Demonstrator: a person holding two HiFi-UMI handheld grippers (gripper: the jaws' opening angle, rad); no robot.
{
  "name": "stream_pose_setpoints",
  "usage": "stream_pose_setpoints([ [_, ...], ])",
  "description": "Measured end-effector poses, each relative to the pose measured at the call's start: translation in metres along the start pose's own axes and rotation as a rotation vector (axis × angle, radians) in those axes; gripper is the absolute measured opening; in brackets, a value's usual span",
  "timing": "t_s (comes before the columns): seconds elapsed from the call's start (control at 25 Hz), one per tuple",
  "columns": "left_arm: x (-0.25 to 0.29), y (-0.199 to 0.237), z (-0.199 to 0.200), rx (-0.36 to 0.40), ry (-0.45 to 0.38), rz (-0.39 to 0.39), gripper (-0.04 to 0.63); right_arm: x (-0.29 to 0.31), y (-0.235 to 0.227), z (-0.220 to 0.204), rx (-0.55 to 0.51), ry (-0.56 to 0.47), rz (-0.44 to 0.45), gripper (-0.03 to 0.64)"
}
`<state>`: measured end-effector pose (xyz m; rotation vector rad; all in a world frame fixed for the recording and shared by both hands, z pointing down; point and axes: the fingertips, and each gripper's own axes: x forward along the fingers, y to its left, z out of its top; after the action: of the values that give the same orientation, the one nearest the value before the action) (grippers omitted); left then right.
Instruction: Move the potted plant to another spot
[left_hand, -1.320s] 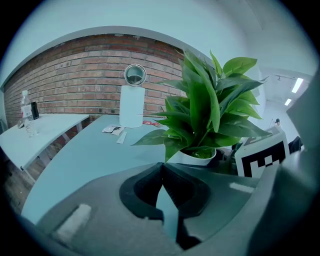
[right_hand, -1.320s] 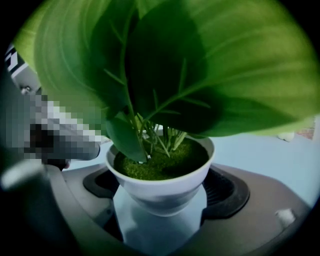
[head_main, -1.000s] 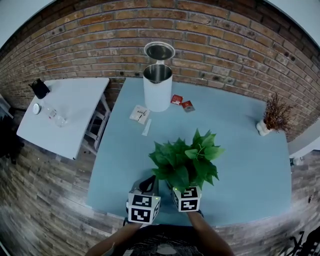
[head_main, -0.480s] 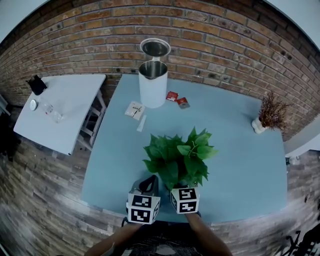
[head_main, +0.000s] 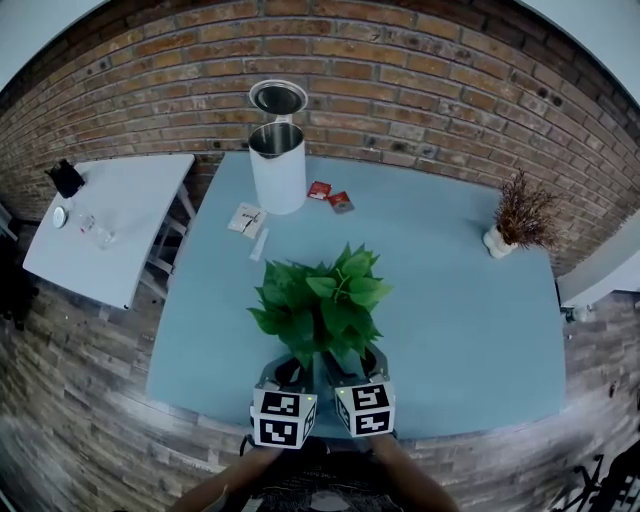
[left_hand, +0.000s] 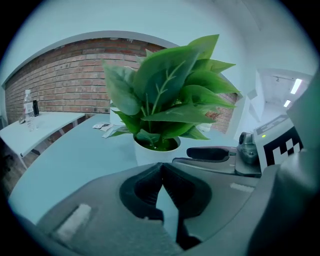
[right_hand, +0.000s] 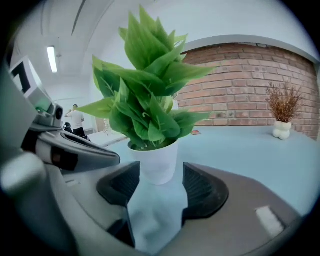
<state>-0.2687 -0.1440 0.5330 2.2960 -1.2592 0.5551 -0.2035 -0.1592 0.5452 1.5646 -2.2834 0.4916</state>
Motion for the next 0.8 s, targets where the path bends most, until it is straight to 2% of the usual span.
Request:
stream_pose_setpoints([
  [0.16, 0.002, -0.023, 0.001, 0.010, -0.003, -0.010, 0.000, -0.019, -0.011, 0.002, 0.033, -0.016, 0.006, 0.235],
  [0.4, 0.005, -0.056, 0.004, 0.021, -0.013, -0.022, 0.000, -0.048, -0.028, 0.005, 0.027, -0.032, -0.002, 0.174],
  [0.8, 0.013, -0.118, 0.011, 0.071, -0.032, -0.062, 0.000, -0.097, -0.066, 0.005, 0.046, -0.067, -0.047, 0.086],
])
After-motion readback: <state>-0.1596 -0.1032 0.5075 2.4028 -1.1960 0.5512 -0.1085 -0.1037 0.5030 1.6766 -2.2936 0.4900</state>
